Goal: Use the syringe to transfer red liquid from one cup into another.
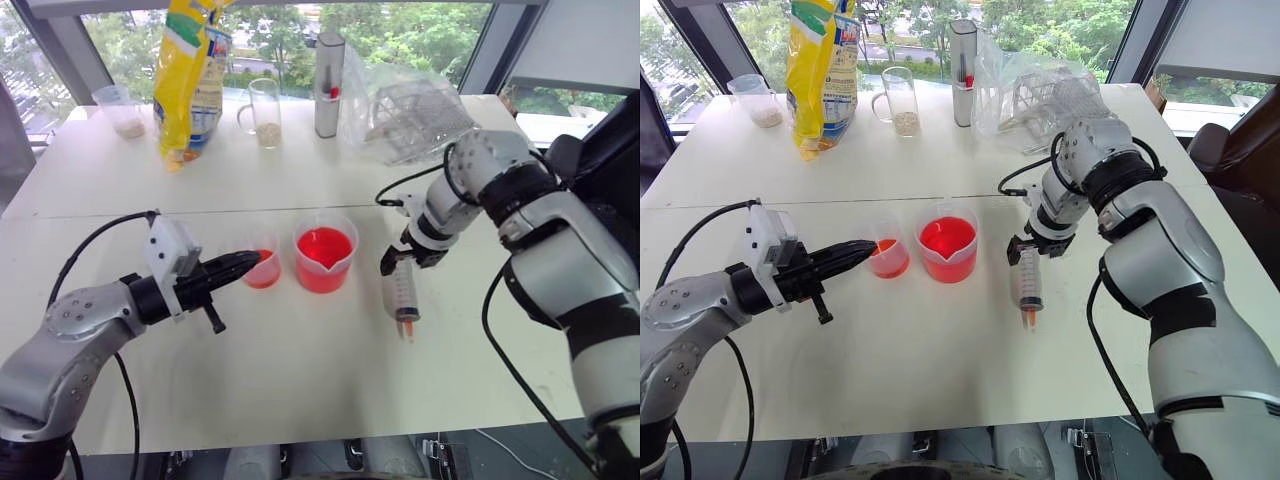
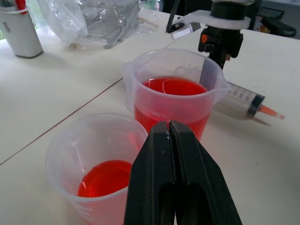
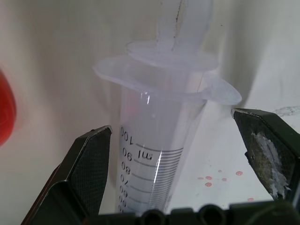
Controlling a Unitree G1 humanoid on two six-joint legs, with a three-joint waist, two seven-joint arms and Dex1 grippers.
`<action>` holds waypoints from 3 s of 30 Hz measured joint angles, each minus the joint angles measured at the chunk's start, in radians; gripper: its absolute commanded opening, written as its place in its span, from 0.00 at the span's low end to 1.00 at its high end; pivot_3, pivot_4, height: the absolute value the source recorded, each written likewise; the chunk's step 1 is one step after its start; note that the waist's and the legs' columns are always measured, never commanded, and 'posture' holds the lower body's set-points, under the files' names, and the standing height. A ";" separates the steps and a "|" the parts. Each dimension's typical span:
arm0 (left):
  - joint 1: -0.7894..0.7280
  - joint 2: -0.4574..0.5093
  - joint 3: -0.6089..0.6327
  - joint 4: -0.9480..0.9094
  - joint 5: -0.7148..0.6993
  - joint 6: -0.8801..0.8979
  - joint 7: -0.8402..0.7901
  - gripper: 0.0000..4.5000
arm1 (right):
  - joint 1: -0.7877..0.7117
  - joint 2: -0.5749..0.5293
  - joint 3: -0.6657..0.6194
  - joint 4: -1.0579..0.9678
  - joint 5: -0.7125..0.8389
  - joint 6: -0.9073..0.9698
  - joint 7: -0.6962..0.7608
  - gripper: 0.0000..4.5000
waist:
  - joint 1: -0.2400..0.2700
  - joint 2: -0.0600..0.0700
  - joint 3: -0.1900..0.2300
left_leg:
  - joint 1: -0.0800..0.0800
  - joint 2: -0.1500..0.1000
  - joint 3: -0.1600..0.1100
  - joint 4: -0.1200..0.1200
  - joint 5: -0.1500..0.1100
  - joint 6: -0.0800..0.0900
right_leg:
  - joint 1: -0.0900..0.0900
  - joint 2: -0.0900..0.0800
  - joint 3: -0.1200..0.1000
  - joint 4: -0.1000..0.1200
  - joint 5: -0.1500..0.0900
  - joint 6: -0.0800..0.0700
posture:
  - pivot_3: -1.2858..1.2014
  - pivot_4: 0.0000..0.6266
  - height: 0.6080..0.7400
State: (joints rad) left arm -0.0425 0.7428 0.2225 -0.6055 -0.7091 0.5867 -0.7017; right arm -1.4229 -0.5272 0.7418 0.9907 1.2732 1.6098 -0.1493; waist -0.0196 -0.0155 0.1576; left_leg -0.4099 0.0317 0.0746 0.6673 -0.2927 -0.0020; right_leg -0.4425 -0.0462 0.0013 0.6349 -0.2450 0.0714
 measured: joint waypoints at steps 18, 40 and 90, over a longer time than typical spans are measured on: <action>-0.015 0.004 0.002 0.023 0.009 -0.006 -0.006 0.00 | 0.138 -0.132 -0.066 -0.208 0.297 -0.011 -0.322 0.32 | 0.005 -0.005 -0.003 | 0.001 0.000 -0.001 0.000 0.000 0.000 | 0.002 0.000 -0.001 -0.001 0.000 0.000 | 0.52 0.24 1.00; -0.434 0.147 0.010 0.358 -0.065 0.087 -0.220 0.00 | 0.412 -0.232 -0.713 -1.192 -0.148 -0.659 0.129 0.32 | 0.005 -0.003 -0.001 | 0.000 0.001 0.001 0.000 0.000 0.000 | 0.000 0.002 0.001 -0.003 0.002 0.004 | 0.52 0.24 1.00; -0.905 -0.086 -0.209 0.607 0.004 0.206 -0.400 0.99 | 0.774 0.084 -0.578 -1.216 -0.757 -0.965 0.787 0.32 | 0.004 -0.003 -0.001 | 0.003 -0.001 0.002 0.017 0.000 0.001 | 0.002 0.004 0.007 0.015 0.002 0.004 | 0.52 0.24 1.00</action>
State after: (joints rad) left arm -0.9473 0.6564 0.0137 0.0013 -0.7046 0.7928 -1.1015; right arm -0.6488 -0.4432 0.1638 -0.2256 0.5162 0.6451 0.6374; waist -0.0154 -0.0189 0.1564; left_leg -0.4072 0.0311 0.0766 0.6840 -0.2931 -0.0007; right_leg -0.4404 -0.0423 0.0082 0.6497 -0.2433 0.0753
